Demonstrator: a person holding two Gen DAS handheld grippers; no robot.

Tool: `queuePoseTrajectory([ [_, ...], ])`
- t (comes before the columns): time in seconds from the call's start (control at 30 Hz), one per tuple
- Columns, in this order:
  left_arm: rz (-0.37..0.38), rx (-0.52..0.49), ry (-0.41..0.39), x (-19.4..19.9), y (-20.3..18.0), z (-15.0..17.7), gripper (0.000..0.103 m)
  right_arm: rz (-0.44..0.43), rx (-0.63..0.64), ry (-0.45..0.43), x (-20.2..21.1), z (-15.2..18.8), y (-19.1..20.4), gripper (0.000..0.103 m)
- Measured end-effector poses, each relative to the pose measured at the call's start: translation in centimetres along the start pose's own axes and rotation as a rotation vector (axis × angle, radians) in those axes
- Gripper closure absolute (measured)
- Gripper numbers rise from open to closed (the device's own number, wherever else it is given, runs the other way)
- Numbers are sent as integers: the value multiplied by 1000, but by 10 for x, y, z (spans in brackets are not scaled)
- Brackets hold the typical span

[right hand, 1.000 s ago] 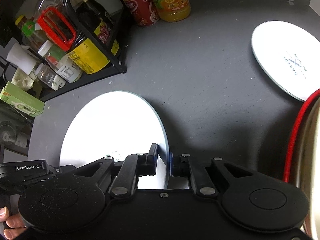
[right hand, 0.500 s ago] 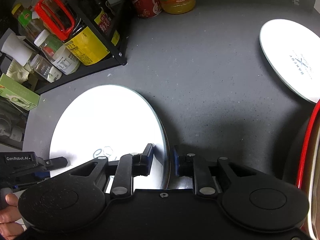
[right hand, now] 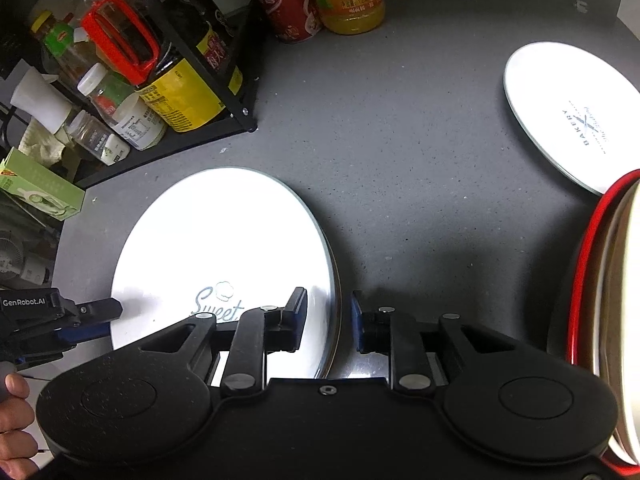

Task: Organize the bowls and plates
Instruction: 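Lower the 'Sweet' plate onto the flower-pattern plate and open both grippers, then move both tools to the small white 'BAKERY' plate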

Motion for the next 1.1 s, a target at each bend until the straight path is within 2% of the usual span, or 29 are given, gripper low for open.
queuePoseTrajectory([
  [0.03, 2, -2, 0, 2, -1, 1, 77, 3, 1, -3, 2, 0, 1, 77],
  [0.1, 10, -8, 1, 5, -3, 2, 74, 13, 5, -18, 8, -1, 3, 64],
  [0.13, 10, -11, 2, 5, -4, 3, 70, 19, 11, -34, 11, -2, 4, 51],
  [0.17, 6, -14, 3, 6, -5, 4, 68, 27, 19, -47, 14, -3, 5, 44],
  [0.3, -3, -34, 1, 8, -11, 4, 51, 26, 33, -79, 24, -7, 10, 43],
  [0.4, -12, -62, -6, 12, -17, 4, 41, 20, 40, -100, 32, -8, 12, 38],
  [0.47, -6, -93, -20, 18, -23, 4, 36, 15, 46, -119, 39, -8, 12, 22],
  [0.5, -3, -111, -28, 21, -27, 4, 31, 13, 46, -130, 42, -8, 12, 19],
  [0.63, 2, -179, -45, 32, -42, 7, 16, 17, 35, -153, 53, -4, 5, 15],
  [0.77, -5, -243, -32, 37, -57, 16, 14, 34, 31, -184, 67, 0, -4, 8],
  [1.1, -10, -353, -20, 47, -87, 35, 13, 27, -9, -264, 92, 0, -25, 7],
])
Point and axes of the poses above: each gripper's, at about its wrist camera, not at the fingertips, and x roughly against the way its jaws point, y to its left, z to its underside, the point moved 7 cm from there along -x, roughly the way its jaws point, and after that the axes turned 8 degrees about z, right-handed, at the moved point
